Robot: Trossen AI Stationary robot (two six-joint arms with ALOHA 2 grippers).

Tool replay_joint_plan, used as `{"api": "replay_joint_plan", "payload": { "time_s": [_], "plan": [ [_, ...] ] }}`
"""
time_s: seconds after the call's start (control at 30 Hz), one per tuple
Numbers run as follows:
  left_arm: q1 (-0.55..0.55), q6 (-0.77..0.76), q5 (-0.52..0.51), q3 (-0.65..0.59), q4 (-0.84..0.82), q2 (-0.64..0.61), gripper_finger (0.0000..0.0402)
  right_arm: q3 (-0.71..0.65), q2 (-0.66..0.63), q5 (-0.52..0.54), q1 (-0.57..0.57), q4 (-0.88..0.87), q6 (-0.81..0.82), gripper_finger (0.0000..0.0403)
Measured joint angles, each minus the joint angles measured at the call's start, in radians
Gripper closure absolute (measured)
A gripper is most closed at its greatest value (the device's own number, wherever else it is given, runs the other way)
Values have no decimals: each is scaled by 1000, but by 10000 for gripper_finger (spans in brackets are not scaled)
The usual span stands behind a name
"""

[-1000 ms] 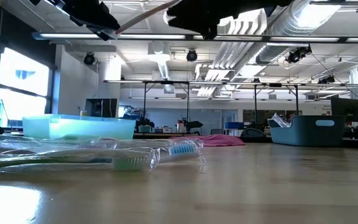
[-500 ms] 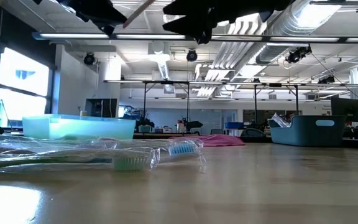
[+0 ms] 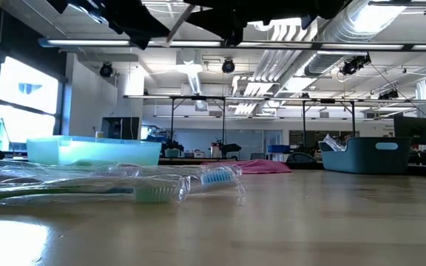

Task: Pick & Place Toothbrushes
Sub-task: Put the orange toothbrush to the transparent bin

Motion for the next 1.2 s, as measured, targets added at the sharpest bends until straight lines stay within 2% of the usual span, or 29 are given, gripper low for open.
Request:
{"api": "replay_joint_plan", "payload": {
  "time_s": [0.1, 0.2, 0.43, 0.7, 1.1, 1.2],
  "plan": [
    [0, 1, -1, 0, 32, 33, 402, 0, 0, -5, 0, -1, 0, 177],
    [0, 8, -1, 0, 54, 43, 402, 0, 0, -4, 0, -24, 0, 199],
    [0, 12, -1, 0, 112, 40, 402, 0, 0, -4, 0, -44, 0, 292],
    [0, 16, 3, 0, 112, 43, 402, 0, 0, 2, 0, -43, 0, 379],
    [0, 9, 2, -1, 108, 43, 402, 0, 0, 12, 0, -54, 7, 384],
    [0, 8, -26, -1, 99, 43, 398, 0, 0, 13, 0, -59, 7, 384]
  ]
}}
